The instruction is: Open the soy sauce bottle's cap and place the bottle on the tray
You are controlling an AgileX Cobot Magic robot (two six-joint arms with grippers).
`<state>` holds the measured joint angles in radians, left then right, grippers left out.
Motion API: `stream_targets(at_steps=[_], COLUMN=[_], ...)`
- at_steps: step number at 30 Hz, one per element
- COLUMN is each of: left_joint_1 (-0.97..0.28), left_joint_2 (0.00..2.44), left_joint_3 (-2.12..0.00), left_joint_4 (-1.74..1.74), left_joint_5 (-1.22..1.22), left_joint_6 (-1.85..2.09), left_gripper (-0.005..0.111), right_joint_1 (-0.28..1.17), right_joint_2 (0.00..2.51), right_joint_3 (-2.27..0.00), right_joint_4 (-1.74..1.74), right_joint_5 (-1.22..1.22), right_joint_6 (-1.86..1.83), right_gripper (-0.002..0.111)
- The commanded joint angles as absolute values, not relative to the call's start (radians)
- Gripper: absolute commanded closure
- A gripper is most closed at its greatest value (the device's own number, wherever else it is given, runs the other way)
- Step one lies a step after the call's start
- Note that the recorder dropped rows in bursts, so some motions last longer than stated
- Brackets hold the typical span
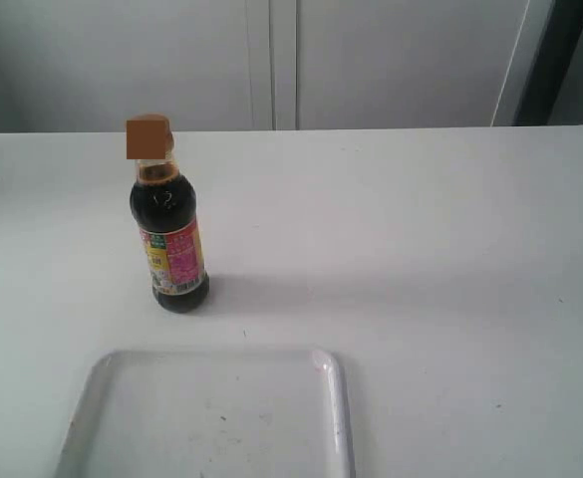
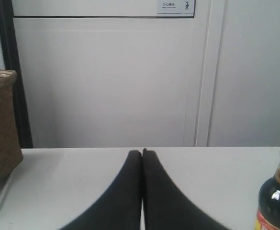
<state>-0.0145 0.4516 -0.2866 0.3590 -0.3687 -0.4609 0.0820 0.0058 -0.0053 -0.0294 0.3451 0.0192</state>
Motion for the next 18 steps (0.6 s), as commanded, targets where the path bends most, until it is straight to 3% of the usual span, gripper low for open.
stream_targets(at_steps=[1,18], left_joint_1=[-0.012,-0.012], left_joint_2=[0.597,1.071], left_joint_3=[-0.340,-0.469], left_joint_4=[0.504,0.854], left_joint_5=[-0.532,-1.100], left_joint_6=[-0.603,-0.779], left_gripper=[0.107,0.107], right_joint_1=[0.081,0.081], right_joint_2=[0.000,0.000], right_joint_3=[0.000,0.000], right_joint_4=[-0.030,-0.030], right_joint_5=[0.342,0.342], right_joint_6=[0.022,0.022], right_gripper=[0.108,0.108])
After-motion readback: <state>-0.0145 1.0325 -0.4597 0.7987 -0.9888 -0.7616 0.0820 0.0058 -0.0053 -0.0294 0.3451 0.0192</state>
